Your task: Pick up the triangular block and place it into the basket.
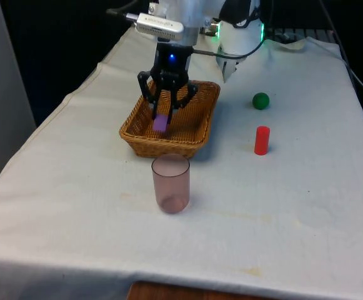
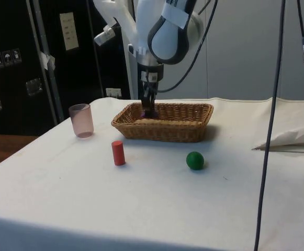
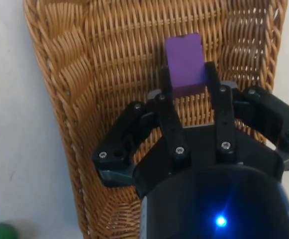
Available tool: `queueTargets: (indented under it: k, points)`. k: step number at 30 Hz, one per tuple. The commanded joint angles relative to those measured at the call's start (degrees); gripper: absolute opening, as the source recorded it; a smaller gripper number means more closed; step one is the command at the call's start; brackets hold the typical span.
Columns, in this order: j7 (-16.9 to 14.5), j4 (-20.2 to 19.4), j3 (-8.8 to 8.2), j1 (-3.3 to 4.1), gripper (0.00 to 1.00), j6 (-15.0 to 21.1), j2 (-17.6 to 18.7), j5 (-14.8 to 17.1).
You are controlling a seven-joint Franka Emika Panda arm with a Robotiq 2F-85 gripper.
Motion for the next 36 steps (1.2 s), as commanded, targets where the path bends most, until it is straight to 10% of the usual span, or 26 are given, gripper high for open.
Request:
queueTargets:
  k: [1,3,4,10,11,12,14,19,20,21,27,29,30,31,36]
  points:
    - [-0.97,-0.23,1.66,-1.15,0.33,-0.29,-0.52,1.2]
    - [-0.06,0.0,0.0,0.0,0.33,-0.17,0.29,0.17]
    - [-1.38,-0.52,1.83,-1.32,0.33,-0.63,-0.46,1.49]
    - [-2.35,-1.03,2.35,-1.55,0.33,-1.49,-0.52,3.04]
    - [-1.03,-0.57,0.17,0.0,0.33,-1.2,0.4,1.72]
    - [-2.75,-1.09,2.52,-1.6,0.33,-1.55,-0.46,3.84]
    - [-3.15,-1.03,2.69,-1.72,0.34,-1.6,-0.4,4.53]
    - [-4.98,-0.86,2.81,-1.66,0.59,-1.78,-0.06,6.99]
    - [-3.61,-0.69,0.74,-0.11,0.63,-1.43,0.69,5.56]
    - [-5.27,-0.86,2.81,-1.66,0.63,-1.83,0.0,7.33]
    - [-6.3,-0.69,2.81,-1.55,0.98,-1.83,0.17,8.65]
    - [-6.47,-0.69,2.81,-1.49,1.0,-1.89,0.23,8.88]
    - [-5.21,-0.57,0.92,-0.11,1.0,-1.49,0.92,7.56]
    - [-6.47,-0.69,2.58,-1.38,1.0,-1.83,0.29,8.82]
    - [-5.44,-0.69,0.52,-0.06,1.0,-3.72,-1.95,7.51]
